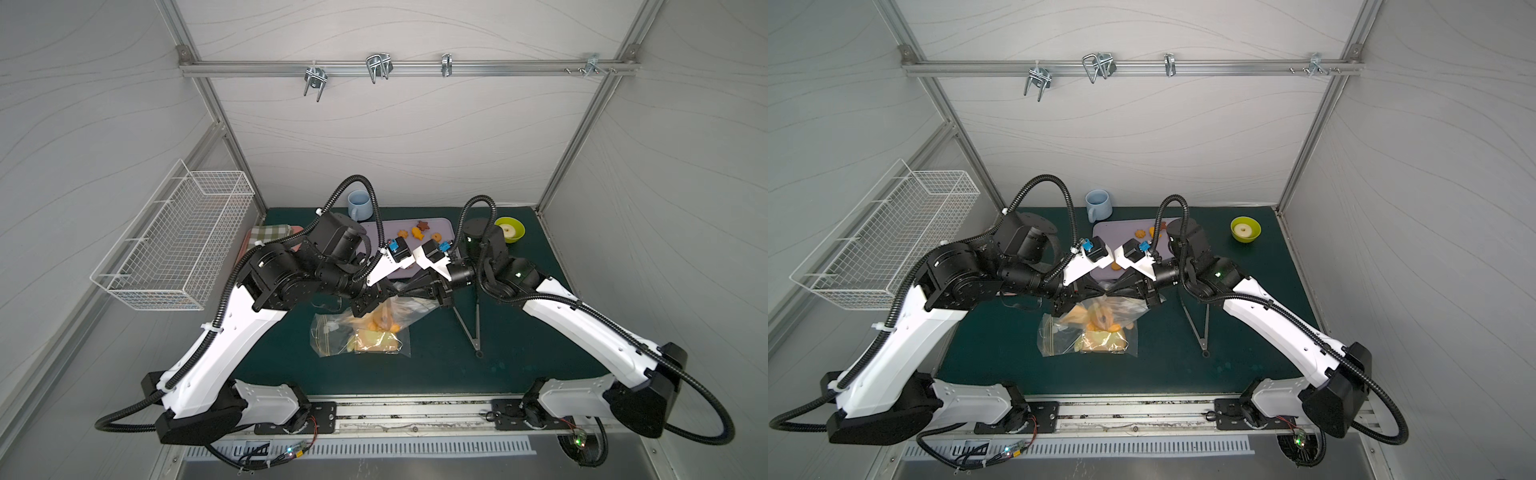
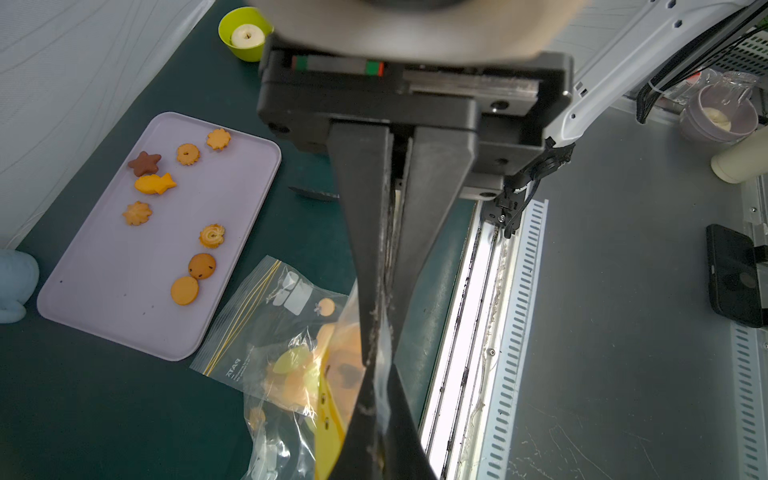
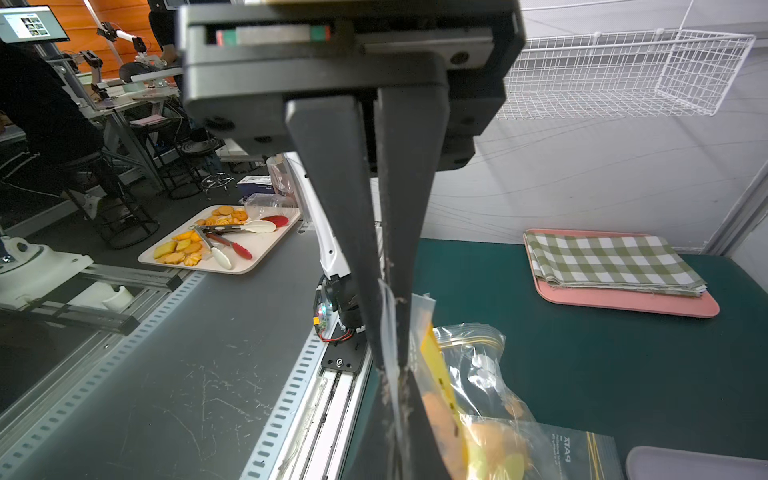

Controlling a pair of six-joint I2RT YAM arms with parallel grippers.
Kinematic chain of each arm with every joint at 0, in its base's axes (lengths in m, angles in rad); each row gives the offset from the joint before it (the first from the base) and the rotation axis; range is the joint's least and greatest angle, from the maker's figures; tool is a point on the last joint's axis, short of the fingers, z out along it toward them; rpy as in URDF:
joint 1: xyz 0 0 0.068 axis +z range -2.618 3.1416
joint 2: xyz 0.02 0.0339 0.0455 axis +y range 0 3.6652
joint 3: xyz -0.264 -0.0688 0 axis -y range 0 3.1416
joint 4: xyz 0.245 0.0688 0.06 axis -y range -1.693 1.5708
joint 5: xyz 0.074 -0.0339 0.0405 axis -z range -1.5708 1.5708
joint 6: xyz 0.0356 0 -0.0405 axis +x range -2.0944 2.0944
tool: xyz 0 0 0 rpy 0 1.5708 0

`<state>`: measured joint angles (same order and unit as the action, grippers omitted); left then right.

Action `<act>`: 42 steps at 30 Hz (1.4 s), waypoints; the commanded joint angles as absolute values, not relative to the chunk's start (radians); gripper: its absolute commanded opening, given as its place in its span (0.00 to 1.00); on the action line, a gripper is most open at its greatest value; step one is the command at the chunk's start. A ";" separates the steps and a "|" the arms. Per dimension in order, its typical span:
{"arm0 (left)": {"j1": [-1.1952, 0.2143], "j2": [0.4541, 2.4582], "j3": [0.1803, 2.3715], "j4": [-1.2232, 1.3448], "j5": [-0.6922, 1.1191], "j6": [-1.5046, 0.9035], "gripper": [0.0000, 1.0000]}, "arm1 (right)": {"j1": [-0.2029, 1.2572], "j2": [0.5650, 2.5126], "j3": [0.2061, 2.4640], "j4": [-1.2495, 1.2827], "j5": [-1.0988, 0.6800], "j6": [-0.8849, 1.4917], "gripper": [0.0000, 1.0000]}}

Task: Put the cookies into a resealable bag to prevent moisture
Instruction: Close the ziploc bag.

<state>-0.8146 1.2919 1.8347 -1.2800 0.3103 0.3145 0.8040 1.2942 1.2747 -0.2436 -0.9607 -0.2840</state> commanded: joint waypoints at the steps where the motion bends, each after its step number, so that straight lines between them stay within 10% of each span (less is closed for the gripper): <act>1: -0.821 1.279 1.864 -1.241 0.314 0.336 0.00 | 0.809 1.257 1.254 -0.236 -0.946 -0.313 0.25; 4: -0.821 1.277 1.864 -1.240 0.311 0.336 0.00 | 0.809 1.244 1.238 -0.222 -0.938 -0.313 0.32; 7: -0.821 1.276 1.862 -1.240 0.312 0.334 0.00 | 0.810 1.242 1.231 -0.218 -0.926 -0.303 0.00; 10: -0.821 1.271 1.859 -1.237 0.315 0.333 0.00 | 0.810 1.242 1.232 -0.214 -0.931 -0.299 0.00; 12: -0.821 1.269 1.858 -1.234 0.315 0.333 0.00 | 0.809 1.241 1.228 -0.201 -0.936 -0.295 0.31; 15: -0.821 1.271 1.856 -1.237 0.314 0.333 0.00 | 0.809 1.239 1.225 -0.192 -0.929 -0.282 0.00; 18: -0.821 1.271 1.856 -1.236 0.314 0.334 0.00 | 0.809 1.233 1.225 -0.197 -0.917 -0.287 0.00; 20: -0.821 1.271 1.856 -1.236 0.315 0.336 0.00 | 0.808 1.227 1.216 -0.185 -0.911 -0.288 0.29; 42: -0.821 1.276 1.855 -1.205 0.333 0.311 0.00 | 0.845 1.160 1.152 -0.104 -0.755 -0.322 0.24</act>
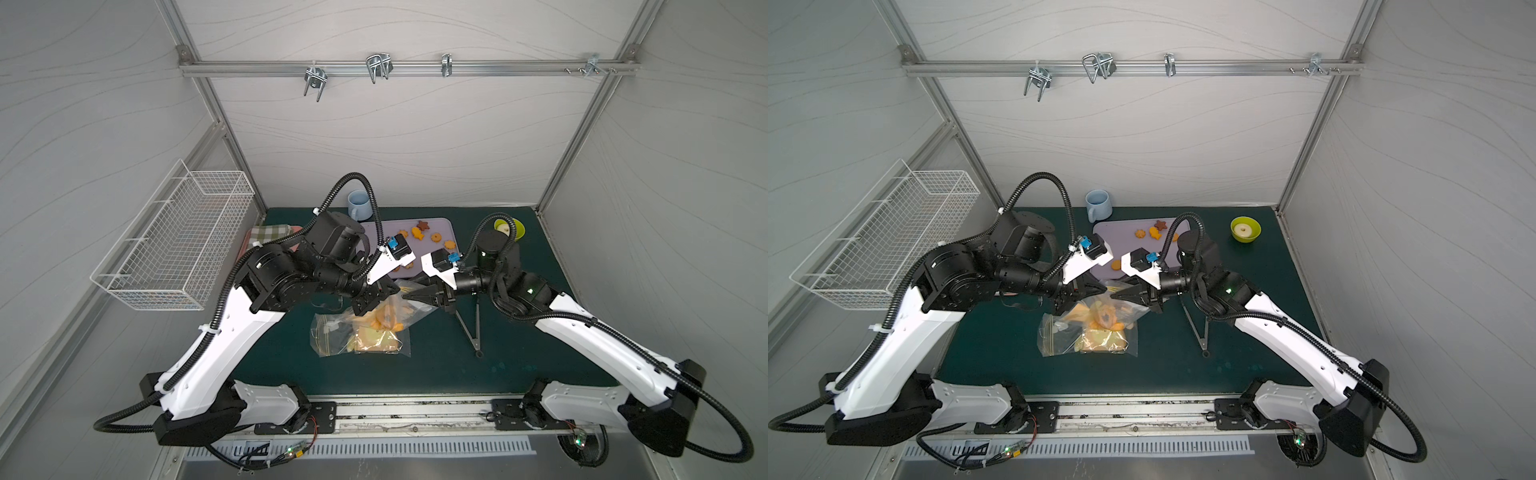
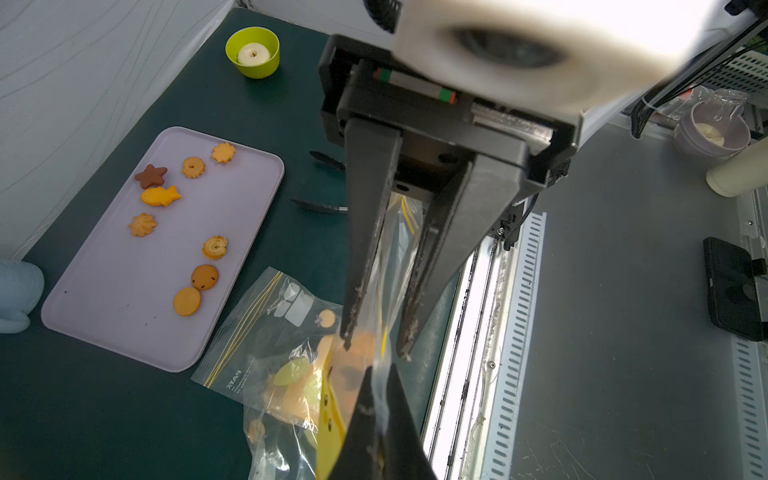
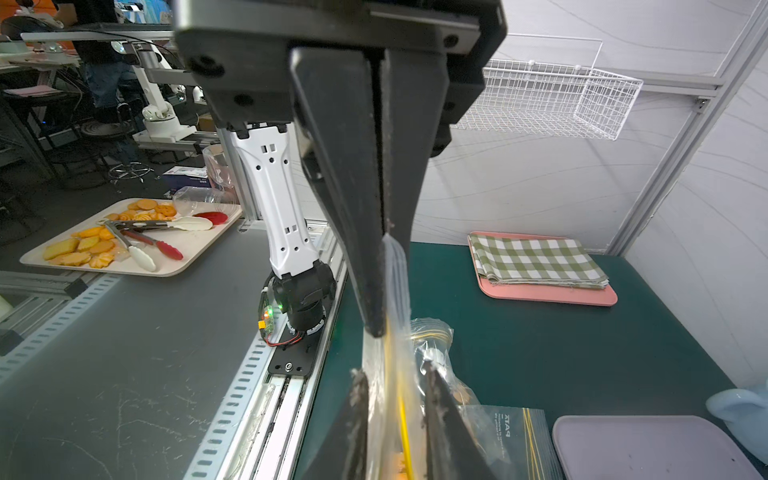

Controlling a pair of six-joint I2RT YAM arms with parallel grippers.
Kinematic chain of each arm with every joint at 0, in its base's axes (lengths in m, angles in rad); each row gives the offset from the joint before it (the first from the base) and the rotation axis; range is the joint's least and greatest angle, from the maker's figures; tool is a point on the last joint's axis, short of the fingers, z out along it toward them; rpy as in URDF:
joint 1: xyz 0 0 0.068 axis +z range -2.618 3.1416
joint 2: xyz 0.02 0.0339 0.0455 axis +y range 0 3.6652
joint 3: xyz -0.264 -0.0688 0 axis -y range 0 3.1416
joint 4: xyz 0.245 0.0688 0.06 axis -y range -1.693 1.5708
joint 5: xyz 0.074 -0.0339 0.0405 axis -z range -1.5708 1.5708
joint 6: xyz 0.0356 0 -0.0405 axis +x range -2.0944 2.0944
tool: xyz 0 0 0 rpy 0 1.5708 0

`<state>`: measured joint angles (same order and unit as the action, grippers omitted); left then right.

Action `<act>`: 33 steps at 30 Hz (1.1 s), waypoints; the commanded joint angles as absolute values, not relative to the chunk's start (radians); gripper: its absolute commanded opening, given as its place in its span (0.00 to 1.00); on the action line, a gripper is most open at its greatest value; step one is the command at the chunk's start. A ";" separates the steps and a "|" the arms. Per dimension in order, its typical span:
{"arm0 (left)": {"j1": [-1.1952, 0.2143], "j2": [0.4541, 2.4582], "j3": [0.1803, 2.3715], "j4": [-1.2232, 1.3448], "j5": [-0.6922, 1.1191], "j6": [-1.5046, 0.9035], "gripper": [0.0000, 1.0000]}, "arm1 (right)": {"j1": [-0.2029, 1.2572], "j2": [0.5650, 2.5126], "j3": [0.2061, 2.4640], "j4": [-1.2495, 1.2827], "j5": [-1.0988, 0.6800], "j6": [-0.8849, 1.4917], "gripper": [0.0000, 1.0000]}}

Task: Put the cookies into a resealable bag to prevent moisture
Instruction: Close the ziploc bag.

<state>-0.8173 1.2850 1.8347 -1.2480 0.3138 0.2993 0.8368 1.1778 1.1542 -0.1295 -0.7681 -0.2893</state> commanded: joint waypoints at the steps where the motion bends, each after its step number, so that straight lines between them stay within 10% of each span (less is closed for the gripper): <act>1: -0.821 1.275 1.855 -1.204 0.334 0.311 0.00 | 0.847 1.158 1.150 -0.102 -0.752 -0.321 0.24; 10: -0.821 1.277 1.852 -1.198 0.336 0.303 0.00 | 0.887 1.134 1.145 -0.123 -0.654 -0.372 0.24; 14: -0.821 1.277 1.850 -1.198 0.338 0.302 0.00 | 0.894 1.122 1.136 -0.114 -0.641 -0.373 0.00; 19: -0.821 1.276 1.850 -1.201 0.334 0.305 0.00 | 0.894 1.117 1.130 -0.108 -0.643 -0.362 0.00; 22: -0.821 1.276 1.850 -1.202 0.333 0.307 0.00 | 0.894 1.116 1.128 -0.105 -0.639 -0.365 0.24; 24: -0.821 1.275 1.850 -1.201 0.333 0.307 0.00 | 0.894 1.114 1.122 -0.102 -0.626 -0.362 0.00; 28: -0.821 1.270 1.851 -1.201 0.333 0.307 0.00 | 0.893 1.118 1.128 -0.123 -0.626 -0.361 0.00; 30: -0.821 1.269 1.850 -1.201 0.332 0.306 0.00 | 0.893 1.118 1.121 -0.114 -0.625 -0.362 0.23; 33: -0.821 1.267 1.850 -1.201 0.331 0.306 0.00 | 0.893 1.116 1.124 -0.123 -0.623 -0.357 0.00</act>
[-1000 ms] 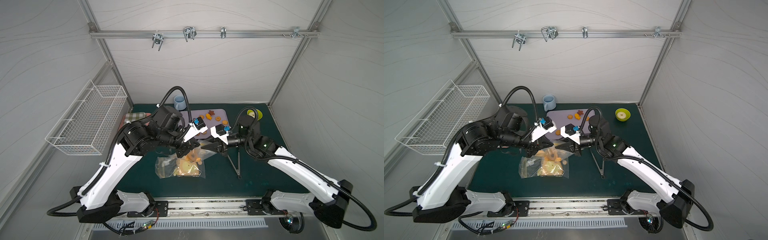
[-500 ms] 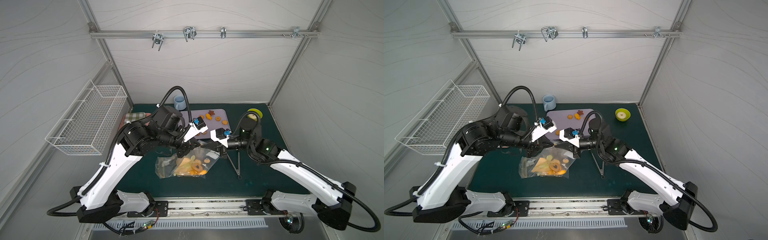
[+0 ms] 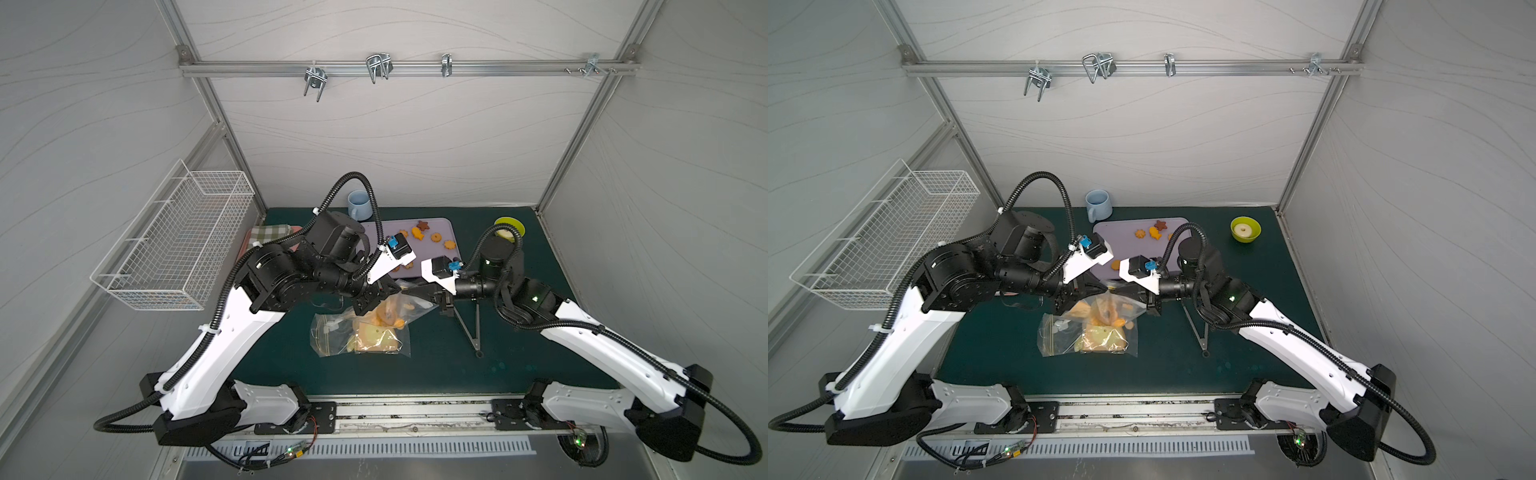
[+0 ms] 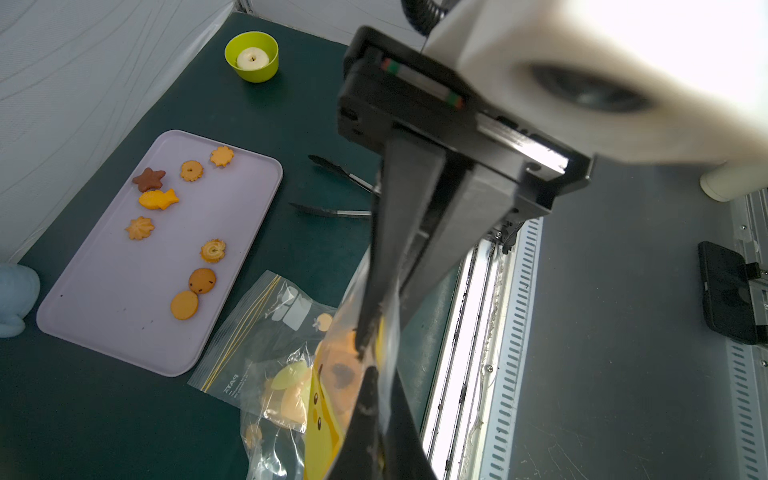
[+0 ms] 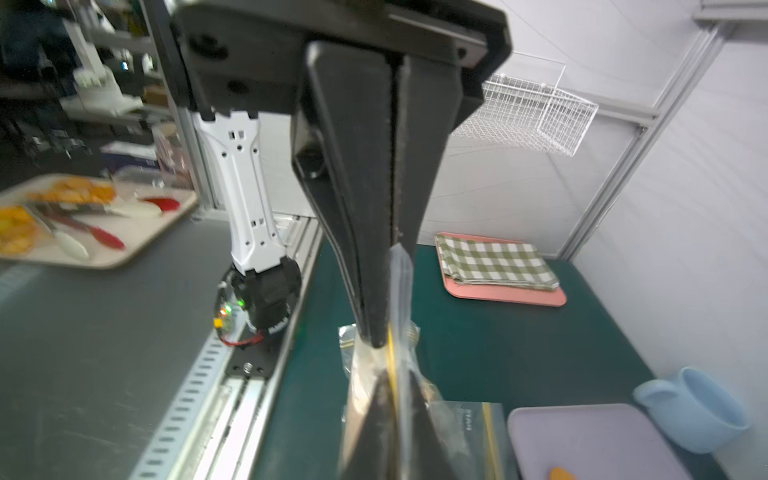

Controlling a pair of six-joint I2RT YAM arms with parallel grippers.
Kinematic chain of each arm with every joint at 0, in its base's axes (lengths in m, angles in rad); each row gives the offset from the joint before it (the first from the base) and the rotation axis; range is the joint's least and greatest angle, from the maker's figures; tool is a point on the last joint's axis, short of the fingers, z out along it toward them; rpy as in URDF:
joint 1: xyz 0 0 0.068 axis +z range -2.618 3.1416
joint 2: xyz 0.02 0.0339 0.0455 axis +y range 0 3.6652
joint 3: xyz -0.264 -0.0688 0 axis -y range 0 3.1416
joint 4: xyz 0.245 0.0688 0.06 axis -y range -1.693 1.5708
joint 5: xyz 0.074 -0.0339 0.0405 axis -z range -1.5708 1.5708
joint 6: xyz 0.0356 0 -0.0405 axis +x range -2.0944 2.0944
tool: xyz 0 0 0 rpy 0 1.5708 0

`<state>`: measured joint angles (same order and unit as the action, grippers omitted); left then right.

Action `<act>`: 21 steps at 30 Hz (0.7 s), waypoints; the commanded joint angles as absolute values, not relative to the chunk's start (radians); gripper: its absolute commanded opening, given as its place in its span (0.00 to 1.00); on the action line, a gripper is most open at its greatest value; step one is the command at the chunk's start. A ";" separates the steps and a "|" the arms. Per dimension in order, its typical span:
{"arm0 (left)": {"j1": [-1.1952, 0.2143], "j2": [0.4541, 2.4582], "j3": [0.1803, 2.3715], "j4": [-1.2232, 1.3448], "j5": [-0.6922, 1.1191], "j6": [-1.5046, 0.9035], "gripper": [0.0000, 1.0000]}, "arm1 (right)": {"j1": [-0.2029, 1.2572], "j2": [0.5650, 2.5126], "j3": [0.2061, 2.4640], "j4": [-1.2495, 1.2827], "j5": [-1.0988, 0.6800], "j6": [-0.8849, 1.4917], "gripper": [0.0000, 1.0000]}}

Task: Put the cookies into a resealable bag to prevent moisture
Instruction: Close the ziploc bag.

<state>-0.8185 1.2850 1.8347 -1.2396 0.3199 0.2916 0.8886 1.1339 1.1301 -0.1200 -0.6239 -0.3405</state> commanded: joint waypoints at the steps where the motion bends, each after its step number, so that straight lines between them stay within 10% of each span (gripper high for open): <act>1: -0.821 1.264 1.850 -1.201 0.330 0.307 0.00 | 0.891 1.118 1.126 -0.127 -0.624 -0.358 0.00; 4: -0.821 1.263 1.850 -1.203 0.328 0.307 0.00 | 0.891 1.111 1.114 -0.120 -0.612 -0.363 0.17; 5: -0.821 1.263 1.850 -1.205 0.326 0.308 0.00 | 0.891 1.105 1.107 -0.110 -0.605 -0.359 0.00; 9: -0.821 1.261 1.850 -1.206 0.323 0.310 0.00 | 0.880 1.100 1.110 -0.137 -0.617 -0.355 0.00; 11: -0.821 1.261 1.850 -1.206 0.321 0.310 0.00 | 0.878 1.092 1.094 -0.121 -0.609 -0.357 0.20; 12: -0.821 1.259 1.850 -1.206 0.319 0.310 0.00 | 0.876 1.086 1.084 -0.106 -0.603 -0.349 0.00; 15: -0.821 1.259 1.850 -1.206 0.316 0.310 0.00 | 0.866 1.086 1.090 -0.125 -0.626 -0.342 0.00; 17: -0.821 1.257 1.850 -1.206 0.314 0.310 0.00 | 0.863 1.081 1.084 -0.119 -0.622 -0.346 0.27; 19: -0.821 1.257 1.850 -1.206 0.313 0.311 0.00 | 0.861 1.073 1.070 -0.105 -0.611 -0.339 0.00; 21: -0.821 1.255 1.850 -1.206 0.313 0.311 0.00 | 0.854 1.074 1.077 -0.127 -0.621 -0.340 0.00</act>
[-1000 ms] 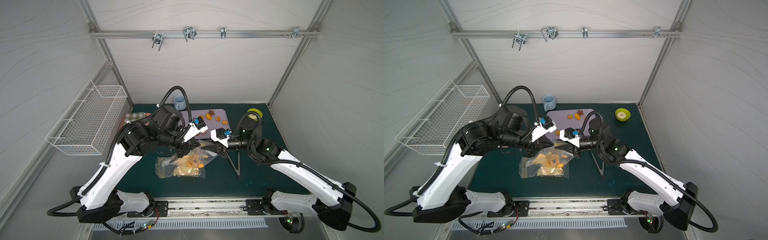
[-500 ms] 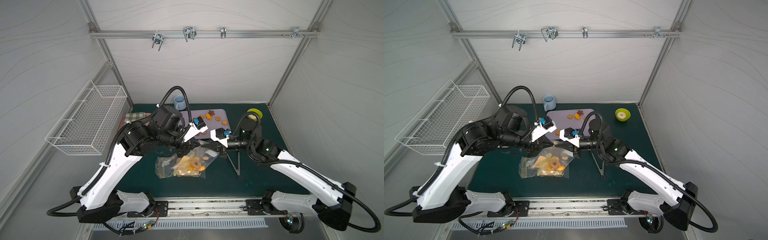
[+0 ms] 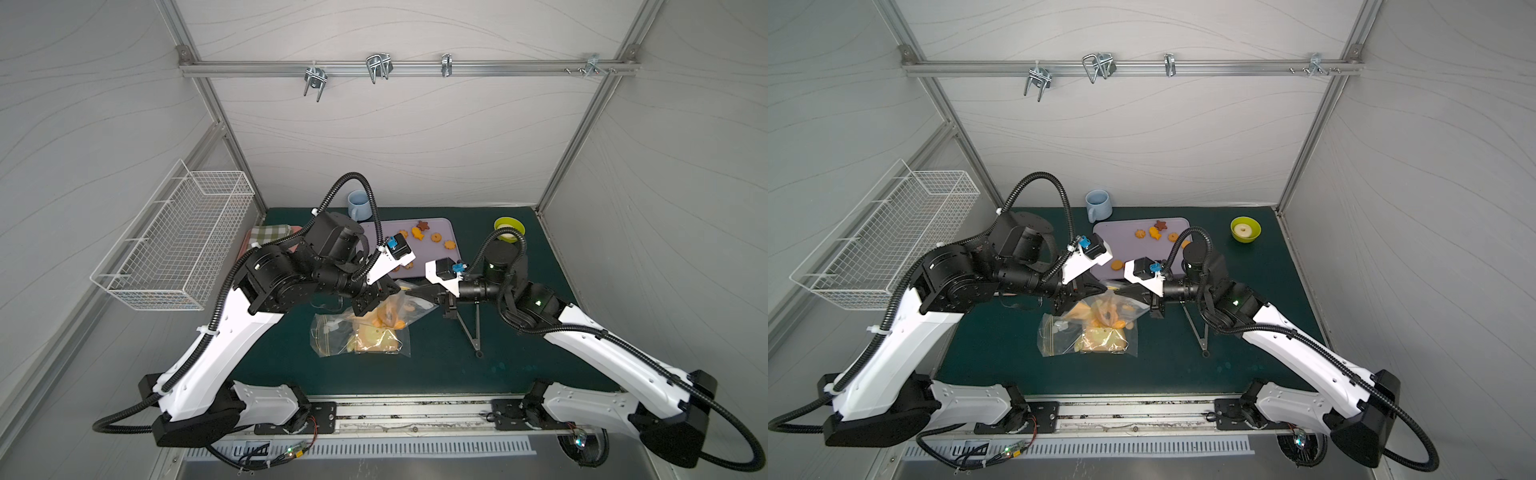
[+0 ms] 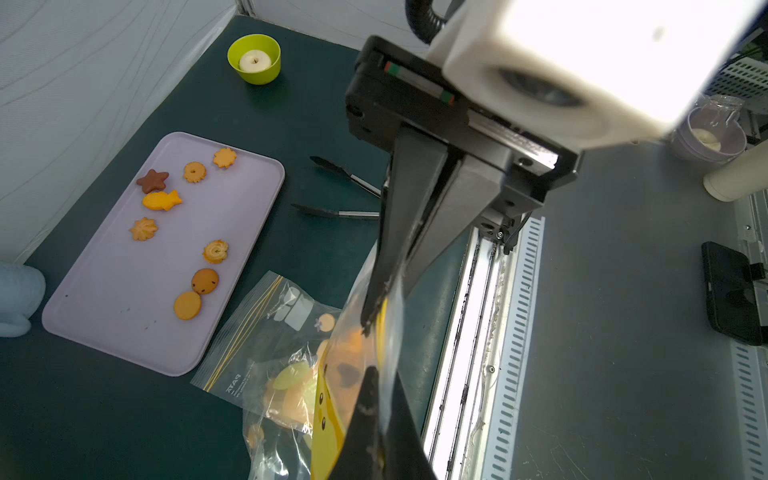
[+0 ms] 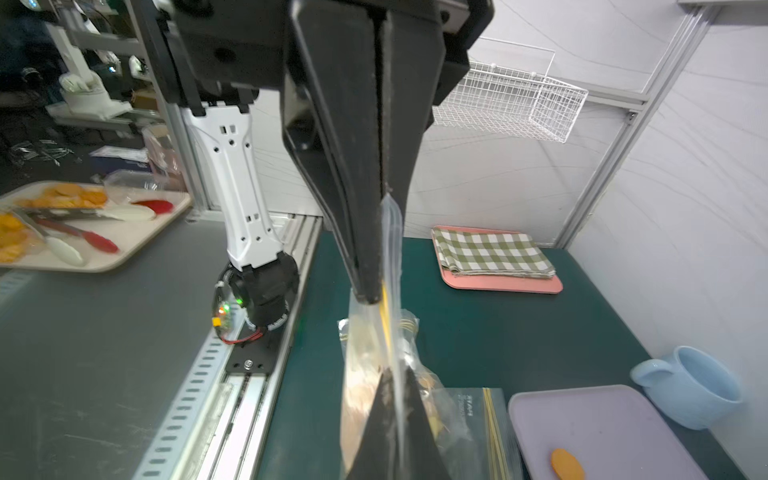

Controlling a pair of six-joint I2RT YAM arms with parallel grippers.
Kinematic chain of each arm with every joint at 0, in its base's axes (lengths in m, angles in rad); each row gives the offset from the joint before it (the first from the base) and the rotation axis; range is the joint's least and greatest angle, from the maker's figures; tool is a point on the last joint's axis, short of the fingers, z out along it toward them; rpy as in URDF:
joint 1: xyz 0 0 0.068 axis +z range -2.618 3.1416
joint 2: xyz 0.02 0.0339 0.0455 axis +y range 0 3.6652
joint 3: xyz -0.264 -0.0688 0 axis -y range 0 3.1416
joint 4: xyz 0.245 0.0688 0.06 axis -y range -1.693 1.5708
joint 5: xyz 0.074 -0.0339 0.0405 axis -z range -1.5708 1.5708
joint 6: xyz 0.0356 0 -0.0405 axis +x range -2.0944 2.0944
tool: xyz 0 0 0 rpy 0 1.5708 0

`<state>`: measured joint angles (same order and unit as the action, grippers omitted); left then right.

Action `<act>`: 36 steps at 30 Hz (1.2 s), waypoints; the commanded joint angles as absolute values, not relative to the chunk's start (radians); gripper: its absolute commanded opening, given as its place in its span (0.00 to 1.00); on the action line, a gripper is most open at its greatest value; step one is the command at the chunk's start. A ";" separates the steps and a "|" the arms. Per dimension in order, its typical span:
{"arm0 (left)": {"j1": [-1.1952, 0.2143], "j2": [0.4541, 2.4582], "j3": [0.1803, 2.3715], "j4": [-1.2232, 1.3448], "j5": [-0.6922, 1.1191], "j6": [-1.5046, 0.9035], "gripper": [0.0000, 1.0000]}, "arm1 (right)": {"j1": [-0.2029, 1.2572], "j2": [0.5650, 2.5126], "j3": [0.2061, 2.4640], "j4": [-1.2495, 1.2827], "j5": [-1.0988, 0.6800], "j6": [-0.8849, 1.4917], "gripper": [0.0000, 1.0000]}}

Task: Put the cookies into a resealable bag to prevent moisture
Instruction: Close the ziploc bag.

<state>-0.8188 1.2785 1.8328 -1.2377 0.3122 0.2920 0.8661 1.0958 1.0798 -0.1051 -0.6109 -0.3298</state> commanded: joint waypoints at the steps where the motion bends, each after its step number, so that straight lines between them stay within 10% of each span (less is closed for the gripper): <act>1: -0.821 1.256 1.850 -1.206 0.313 0.311 0.00 | 0.853 1.074 1.076 -0.130 -0.621 -0.341 0.00; 2: -0.821 1.256 1.850 -1.206 0.313 0.311 0.00 | 0.850 1.072 1.072 -0.128 -0.618 -0.344 0.17; 4: -0.821 1.258 1.850 -1.206 0.313 0.313 0.00 | 0.847 1.063 1.057 -0.113 -0.612 -0.334 0.00; 7: -0.821 1.259 1.850 -1.207 0.312 0.314 0.00 | 0.836 1.061 1.061 -0.127 -0.630 -0.329 0.00; 9: -0.821 1.260 1.850 -1.207 0.315 0.314 0.00 | 0.836 1.051 1.049 -0.111 -0.624 -0.329 0.30; 13: -0.821 1.259 1.850 -1.203 0.316 0.310 0.00 | 0.835 1.040 1.047 -0.123 -0.621 -0.334 0.30; 16: -0.821 1.254 1.850 -1.196 0.318 0.304 0.00 | 0.835 1.034 1.052 -0.148 -0.612 -0.335 0.00; 19: -0.821 1.253 1.850 -1.193 0.324 0.298 0.00 | 0.834 1.025 1.045 -0.160 -0.600 -0.344 0.00; 21: -0.821 1.252 1.850 -1.189 0.327 0.296 0.00 | 0.835 1.018 1.036 -0.151 -0.600 -0.351 0.38; 23: -0.821 1.251 1.852 -1.186 0.331 0.295 0.00 | 0.835 1.012 1.032 -0.139 -0.598 -0.350 0.43; 28: -0.821 1.248 1.854 -1.184 0.335 0.293 0.00 | 0.844 1.024 1.062 -0.136 -0.608 -0.350 0.35; 31: -0.821 1.247 1.852 -1.180 0.337 0.291 0.00 | 0.850 1.034 1.079 -0.134 -0.601 -0.350 0.00; 36: -0.821 1.247 1.850 -1.180 0.341 0.290 0.00 | 0.855 1.052 1.096 -0.131 -0.617 -0.338 0.08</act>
<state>-0.8192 1.2629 1.8324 -1.2205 0.3183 0.2806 0.8436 1.0473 1.0649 -0.1432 -0.6018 -0.3336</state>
